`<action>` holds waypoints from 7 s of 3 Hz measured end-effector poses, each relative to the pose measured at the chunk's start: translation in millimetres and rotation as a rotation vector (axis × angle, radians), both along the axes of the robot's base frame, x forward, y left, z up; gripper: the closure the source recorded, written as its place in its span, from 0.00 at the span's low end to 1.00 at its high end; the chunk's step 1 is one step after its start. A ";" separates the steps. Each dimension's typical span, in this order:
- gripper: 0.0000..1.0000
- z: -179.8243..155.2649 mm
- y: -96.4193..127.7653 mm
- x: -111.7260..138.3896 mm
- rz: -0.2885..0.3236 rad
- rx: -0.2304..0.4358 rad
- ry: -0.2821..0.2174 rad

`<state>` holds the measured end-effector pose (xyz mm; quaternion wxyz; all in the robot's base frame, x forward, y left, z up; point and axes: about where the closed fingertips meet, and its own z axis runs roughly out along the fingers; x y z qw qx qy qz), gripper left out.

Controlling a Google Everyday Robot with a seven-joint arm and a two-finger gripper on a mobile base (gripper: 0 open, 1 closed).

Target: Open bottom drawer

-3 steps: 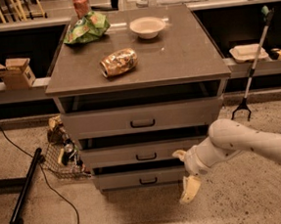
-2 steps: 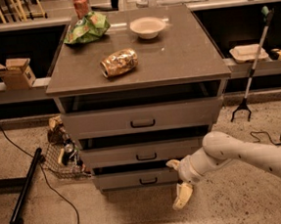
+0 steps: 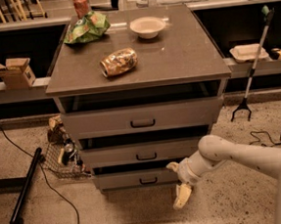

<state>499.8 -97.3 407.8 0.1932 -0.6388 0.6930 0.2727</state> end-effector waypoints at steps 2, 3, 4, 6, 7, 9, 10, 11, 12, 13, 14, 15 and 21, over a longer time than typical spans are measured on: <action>0.00 -143.1 -43.8 44.0 -0.006 -0.052 -0.018; 0.00 -142.5 -43.2 42.9 -0.004 -0.052 -0.017; 0.00 -145.5 -39.3 52.1 -0.005 -0.053 -0.085; 0.00 -159.9 -33.8 79.7 0.035 -0.079 -0.302; 0.00 -169.8 -24.5 92.2 0.069 -0.104 -0.356; 0.00 -191.3 -11.7 119.8 0.101 -0.150 -0.390; 0.00 -201.8 -7.7 137.2 0.102 -0.190 -0.390; 0.00 -215.6 -3.0 148.1 0.103 -0.212 -0.369; 0.00 -235.2 2.8 149.4 0.105 -0.204 -0.329; 0.17 -250.2 8.2 145.0 0.115 -0.190 -0.296; 0.41 -246.1 3.1 139.2 0.119 -0.196 -0.299; 0.64 -237.3 -1.6 130.7 0.123 -0.194 -0.306; 0.00 -217.8 -0.6 116.3 0.145 -0.183 -0.306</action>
Offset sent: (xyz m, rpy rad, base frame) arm 0.0617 -0.0693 -0.2067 -0.0635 -0.0357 -0.0062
